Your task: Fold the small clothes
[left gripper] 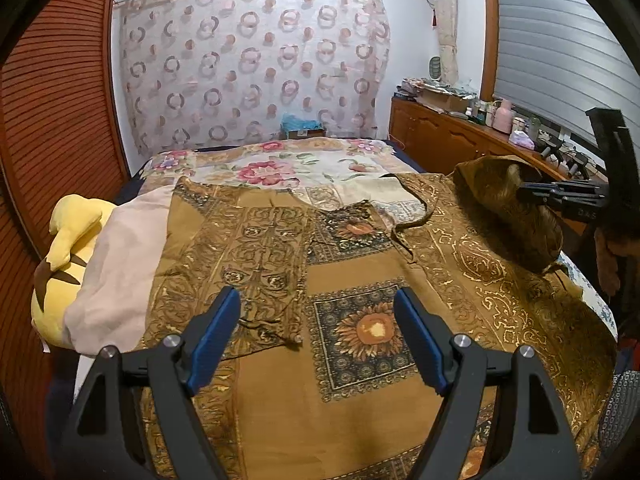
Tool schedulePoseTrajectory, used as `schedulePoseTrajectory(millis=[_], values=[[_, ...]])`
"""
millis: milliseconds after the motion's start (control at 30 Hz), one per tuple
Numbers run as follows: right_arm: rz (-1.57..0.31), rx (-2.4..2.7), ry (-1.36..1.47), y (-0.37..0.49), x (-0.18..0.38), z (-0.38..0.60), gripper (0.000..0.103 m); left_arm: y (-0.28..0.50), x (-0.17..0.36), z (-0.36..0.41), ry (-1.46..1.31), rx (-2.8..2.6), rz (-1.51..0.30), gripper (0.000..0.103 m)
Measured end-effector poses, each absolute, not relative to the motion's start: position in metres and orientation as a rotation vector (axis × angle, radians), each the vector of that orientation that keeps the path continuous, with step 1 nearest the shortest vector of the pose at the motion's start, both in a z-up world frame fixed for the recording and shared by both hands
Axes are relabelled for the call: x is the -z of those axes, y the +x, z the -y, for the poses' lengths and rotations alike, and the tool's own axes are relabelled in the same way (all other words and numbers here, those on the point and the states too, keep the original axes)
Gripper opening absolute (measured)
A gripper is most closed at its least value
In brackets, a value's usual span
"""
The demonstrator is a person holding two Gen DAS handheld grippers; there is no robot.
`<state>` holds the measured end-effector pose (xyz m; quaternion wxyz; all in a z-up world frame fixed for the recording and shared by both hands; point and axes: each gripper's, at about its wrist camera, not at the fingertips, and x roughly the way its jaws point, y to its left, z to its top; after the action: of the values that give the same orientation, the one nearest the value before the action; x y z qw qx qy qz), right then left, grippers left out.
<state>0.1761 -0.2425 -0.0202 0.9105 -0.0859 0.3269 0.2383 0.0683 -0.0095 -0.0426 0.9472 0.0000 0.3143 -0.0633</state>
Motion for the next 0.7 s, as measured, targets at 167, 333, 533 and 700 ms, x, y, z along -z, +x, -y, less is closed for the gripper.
schedulePoseTrajectory(millis=[167, 333, 533, 700], values=[[-0.660, -0.490, -0.171, 0.174, 0.024, 0.244, 0.043, 0.068, 0.042, 0.003, -0.005, 0.119, -0.640, 0.079], [-0.700, -0.406, -0.160, 0.182, 0.034, 0.278, 0.043, 0.070, 0.042, -0.001, -0.010, 0.112, -0.640, 0.079], [-0.816, -0.343, -0.164, 0.199, 0.070, 0.304, 0.043, 0.075, 0.045, -0.003, -0.009, 0.108, -0.650, 0.079], [-0.849, -0.311, -0.153, 0.220, 0.087, 0.311, 0.043, 0.088, 0.049, -0.007, 0.010, 0.098, -0.670, 0.079]])
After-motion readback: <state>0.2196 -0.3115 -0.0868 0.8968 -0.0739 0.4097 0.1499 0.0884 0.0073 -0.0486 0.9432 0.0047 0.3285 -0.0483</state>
